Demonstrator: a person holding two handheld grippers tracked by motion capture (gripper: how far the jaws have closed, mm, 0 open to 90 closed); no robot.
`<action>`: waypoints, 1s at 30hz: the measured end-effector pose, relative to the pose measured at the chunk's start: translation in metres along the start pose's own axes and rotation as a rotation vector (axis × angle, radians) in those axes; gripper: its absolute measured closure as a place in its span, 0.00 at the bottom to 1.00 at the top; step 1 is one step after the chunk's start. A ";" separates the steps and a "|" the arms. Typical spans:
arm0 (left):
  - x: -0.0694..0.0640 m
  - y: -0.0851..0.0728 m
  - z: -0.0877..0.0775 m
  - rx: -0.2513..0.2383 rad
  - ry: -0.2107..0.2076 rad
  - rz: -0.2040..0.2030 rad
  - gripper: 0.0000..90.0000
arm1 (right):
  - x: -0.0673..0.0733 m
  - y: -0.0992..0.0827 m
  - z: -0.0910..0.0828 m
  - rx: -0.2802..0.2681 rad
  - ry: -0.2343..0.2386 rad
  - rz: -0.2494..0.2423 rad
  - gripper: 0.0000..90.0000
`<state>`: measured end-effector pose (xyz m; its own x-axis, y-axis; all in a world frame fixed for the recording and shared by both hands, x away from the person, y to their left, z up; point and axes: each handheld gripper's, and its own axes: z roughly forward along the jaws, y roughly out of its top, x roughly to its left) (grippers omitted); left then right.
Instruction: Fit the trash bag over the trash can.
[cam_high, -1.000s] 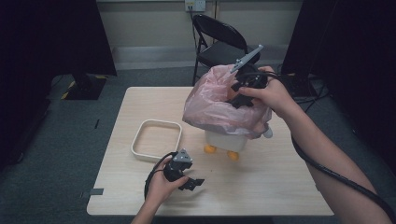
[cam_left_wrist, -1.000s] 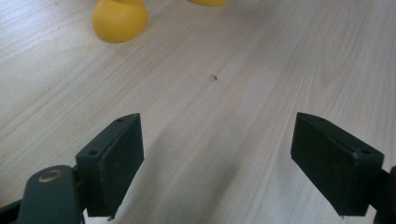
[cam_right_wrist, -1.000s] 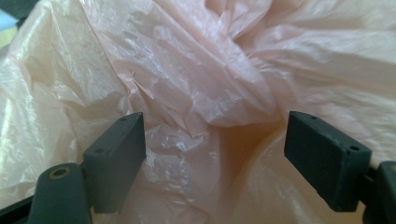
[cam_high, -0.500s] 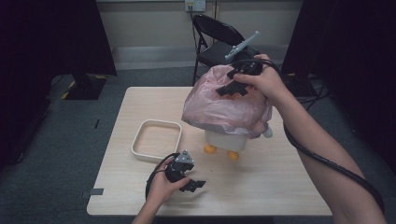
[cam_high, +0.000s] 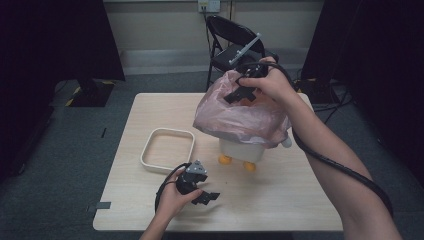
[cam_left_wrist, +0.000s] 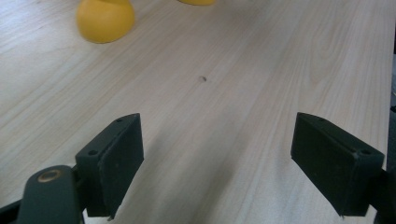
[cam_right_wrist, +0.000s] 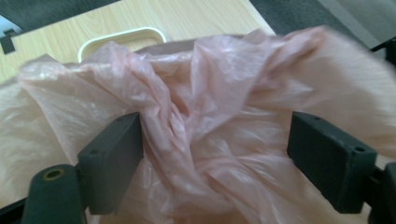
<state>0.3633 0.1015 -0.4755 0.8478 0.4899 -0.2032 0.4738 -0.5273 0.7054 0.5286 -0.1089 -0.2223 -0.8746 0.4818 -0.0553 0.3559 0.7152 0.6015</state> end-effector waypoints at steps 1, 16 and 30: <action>-0.001 0.000 0.001 0.006 -0.004 0.001 0.18 | 0.000 -0.001 0.004 -0.003 0.006 0.007 0.19; -0.002 -0.002 0.005 0.020 0.003 0.001 0.18 | 0.008 -0.004 -0.029 -0.088 -0.028 0.002 0.20; -0.002 -0.003 0.005 0.025 0.015 -0.015 0.18 | 0.009 -0.056 -0.081 -0.100 -0.080 0.026 0.20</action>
<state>0.3619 0.0987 -0.4803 0.8370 0.5082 -0.2030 0.4924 -0.5373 0.6848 0.4745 -0.1851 -0.1919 -0.8350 0.5412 -0.0994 0.3401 0.6496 0.6799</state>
